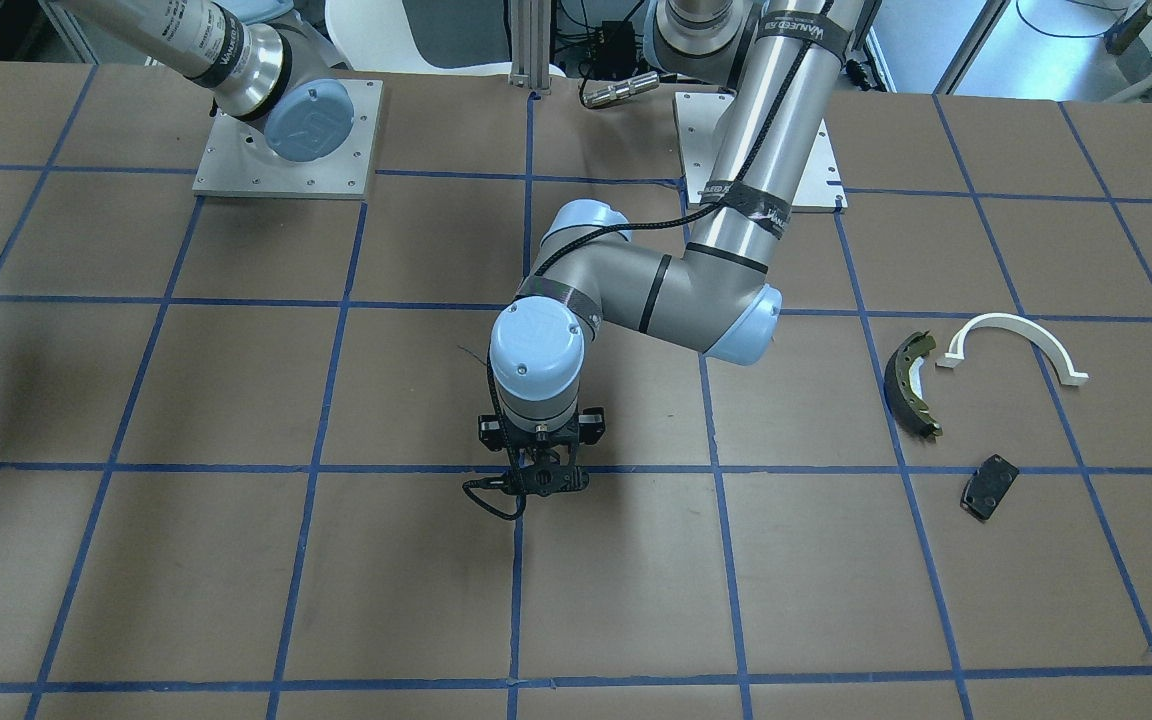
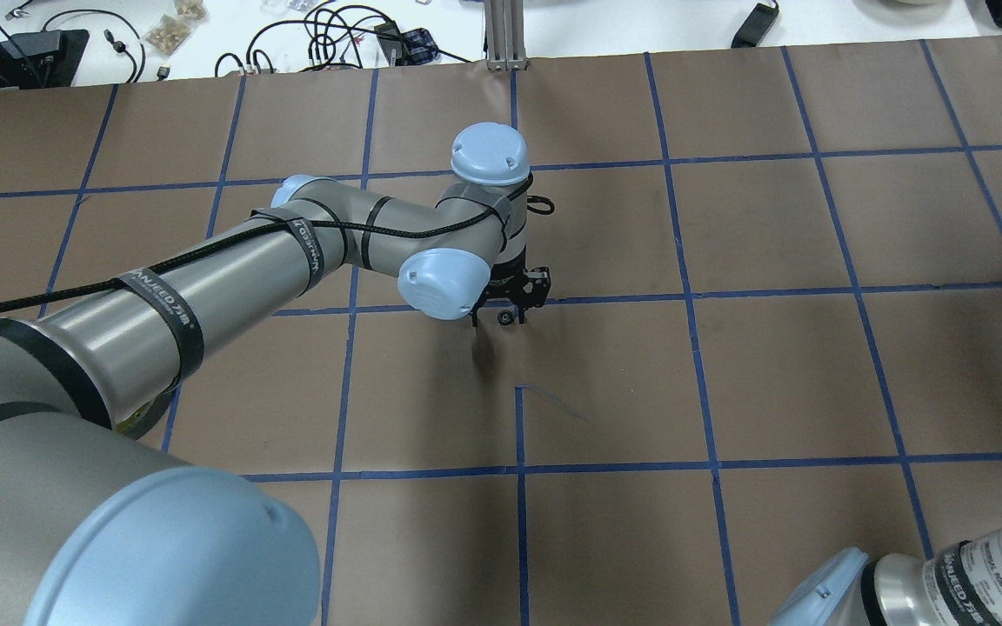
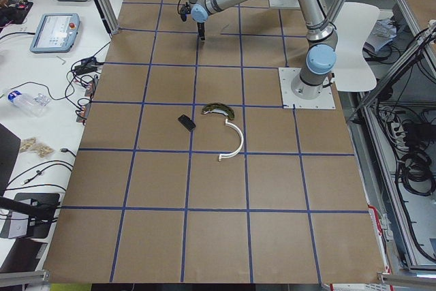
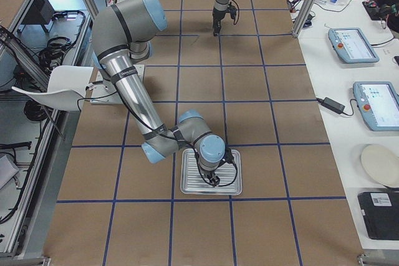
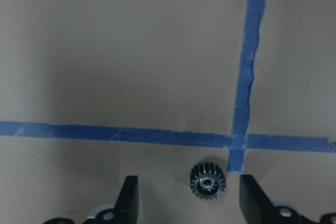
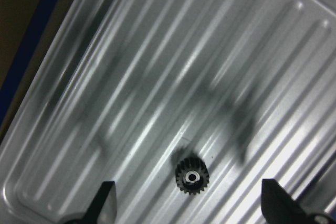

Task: Place bearing gear from tray to pile

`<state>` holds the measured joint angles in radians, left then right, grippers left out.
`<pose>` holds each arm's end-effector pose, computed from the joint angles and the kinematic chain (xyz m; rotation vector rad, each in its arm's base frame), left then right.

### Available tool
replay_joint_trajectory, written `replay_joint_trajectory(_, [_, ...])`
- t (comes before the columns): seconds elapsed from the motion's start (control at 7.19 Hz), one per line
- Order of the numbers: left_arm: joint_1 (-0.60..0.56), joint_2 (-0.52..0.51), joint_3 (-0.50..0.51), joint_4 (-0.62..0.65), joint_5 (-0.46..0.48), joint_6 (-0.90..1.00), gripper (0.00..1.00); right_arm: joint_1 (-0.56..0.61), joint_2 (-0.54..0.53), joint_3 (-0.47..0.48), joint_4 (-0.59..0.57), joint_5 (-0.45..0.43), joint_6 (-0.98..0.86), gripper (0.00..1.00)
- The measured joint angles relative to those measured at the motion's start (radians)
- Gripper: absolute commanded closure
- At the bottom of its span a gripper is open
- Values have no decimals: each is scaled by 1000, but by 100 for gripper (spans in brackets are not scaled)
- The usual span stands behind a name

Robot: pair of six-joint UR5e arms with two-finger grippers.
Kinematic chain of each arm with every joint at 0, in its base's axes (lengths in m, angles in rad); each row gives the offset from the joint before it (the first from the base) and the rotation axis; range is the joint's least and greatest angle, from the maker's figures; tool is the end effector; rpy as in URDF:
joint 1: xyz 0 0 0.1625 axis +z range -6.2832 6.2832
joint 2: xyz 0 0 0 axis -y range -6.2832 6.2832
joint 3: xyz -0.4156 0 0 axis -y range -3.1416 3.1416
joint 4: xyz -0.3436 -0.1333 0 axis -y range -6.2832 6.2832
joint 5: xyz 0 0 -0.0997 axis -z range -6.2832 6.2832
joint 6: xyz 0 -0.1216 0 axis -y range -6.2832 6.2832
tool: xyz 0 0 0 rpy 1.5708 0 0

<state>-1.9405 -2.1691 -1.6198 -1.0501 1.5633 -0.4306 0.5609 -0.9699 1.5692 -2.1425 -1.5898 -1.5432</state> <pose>-0.3390 -0.5032 0.1655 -0.0949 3.0922 0.1851 -0.4511 -0.4381 0.1872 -0.8226 3.0100 0.0409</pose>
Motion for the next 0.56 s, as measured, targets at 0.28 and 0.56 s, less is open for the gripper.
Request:
replay_joint_trajectory(0.28, [-3,-3,1,5,0,0,96,3,4,1,0,4,1,14])
replay_joint_trajectory(0.56, [-4,7,1,7,0,5,100,8,12,3,-1,4,5,17])
